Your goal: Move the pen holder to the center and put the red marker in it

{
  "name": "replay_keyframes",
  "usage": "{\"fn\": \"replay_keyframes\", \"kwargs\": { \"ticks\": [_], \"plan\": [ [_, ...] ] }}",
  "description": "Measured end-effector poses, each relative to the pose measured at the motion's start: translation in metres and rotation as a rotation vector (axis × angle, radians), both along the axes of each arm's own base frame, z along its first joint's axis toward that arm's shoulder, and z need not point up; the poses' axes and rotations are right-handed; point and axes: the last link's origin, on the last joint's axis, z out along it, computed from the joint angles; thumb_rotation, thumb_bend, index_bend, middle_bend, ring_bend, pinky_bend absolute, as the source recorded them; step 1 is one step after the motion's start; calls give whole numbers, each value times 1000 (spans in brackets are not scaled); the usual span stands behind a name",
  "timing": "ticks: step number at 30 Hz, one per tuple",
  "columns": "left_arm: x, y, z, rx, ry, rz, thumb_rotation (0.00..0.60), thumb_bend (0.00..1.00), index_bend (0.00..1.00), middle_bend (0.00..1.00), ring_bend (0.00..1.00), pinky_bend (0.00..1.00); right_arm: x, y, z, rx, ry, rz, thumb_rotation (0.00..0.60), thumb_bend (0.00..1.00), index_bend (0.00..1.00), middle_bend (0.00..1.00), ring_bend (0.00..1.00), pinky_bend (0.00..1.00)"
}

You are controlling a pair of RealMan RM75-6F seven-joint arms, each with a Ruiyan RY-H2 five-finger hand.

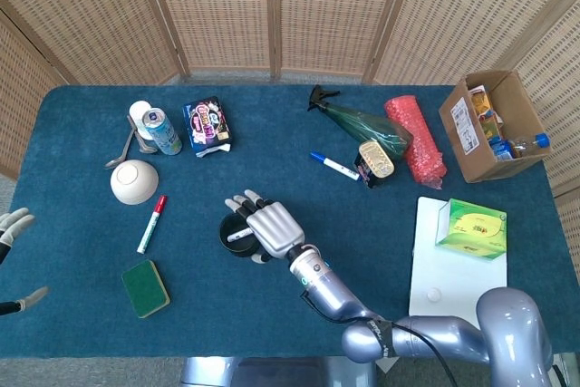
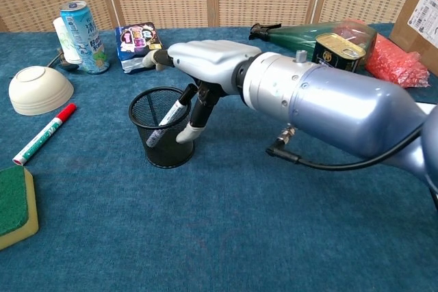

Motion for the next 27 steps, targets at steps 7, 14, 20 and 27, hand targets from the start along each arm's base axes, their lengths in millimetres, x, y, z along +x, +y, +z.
{"fn": "replay_keyframes", "kwargs": {
  "ticks": [7, 14, 20, 27],
  "plan": [
    [0, -1, 1, 4, -3, 0, 600, 174, 45, 0, 0, 38, -9, 6, 29, -45, -27, 5, 600, 0, 0, 39, 86, 348],
    [0, -1, 2, 10, -8, -2, 600, 175, 45, 0, 0, 38, -44, -3, 77, -168, -96, -14, 600, 0, 0, 59, 93, 348],
    [4, -2, -1, 14, 2, -19, 600, 174, 50, 0, 0, 41, -91, -16, 123, -271, -149, -41, 600, 0, 0, 88, 111, 349],
    [9, 2, -4, 37, -19, -60, 600, 175, 57, 0, 0, 53, -169, -19, 173, -390, -158, -115, 600, 0, 5, 90, 110, 348]
  ]
}}
